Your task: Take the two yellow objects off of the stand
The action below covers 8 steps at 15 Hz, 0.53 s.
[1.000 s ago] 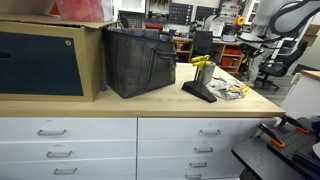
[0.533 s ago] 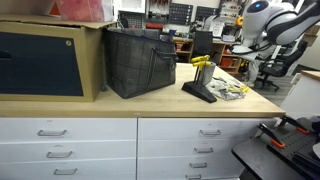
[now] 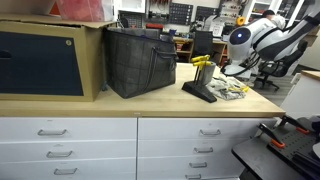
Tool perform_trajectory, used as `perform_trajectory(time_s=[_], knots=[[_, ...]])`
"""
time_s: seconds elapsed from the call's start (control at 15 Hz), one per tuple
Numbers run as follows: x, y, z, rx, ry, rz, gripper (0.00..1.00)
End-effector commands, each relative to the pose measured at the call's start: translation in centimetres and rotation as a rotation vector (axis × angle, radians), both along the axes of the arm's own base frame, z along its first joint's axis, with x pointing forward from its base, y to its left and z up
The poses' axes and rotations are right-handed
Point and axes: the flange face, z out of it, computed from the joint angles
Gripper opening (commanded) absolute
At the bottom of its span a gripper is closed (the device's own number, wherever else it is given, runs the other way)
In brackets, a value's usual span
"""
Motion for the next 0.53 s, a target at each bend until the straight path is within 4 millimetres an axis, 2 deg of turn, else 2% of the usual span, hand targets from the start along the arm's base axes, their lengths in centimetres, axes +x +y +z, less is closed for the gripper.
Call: perform_trajectory(time_s=[0.0,0.2,0.47], knots=[[0.3,-1.2,-2.1,-0.074,0.016,0.028,0.04],[0.3,-2.4,-3.5,-0.117,0.039,0.053,0.04],[-0.1,-2.6,-4.8,-0.18,0.051,0.093,0.04]])
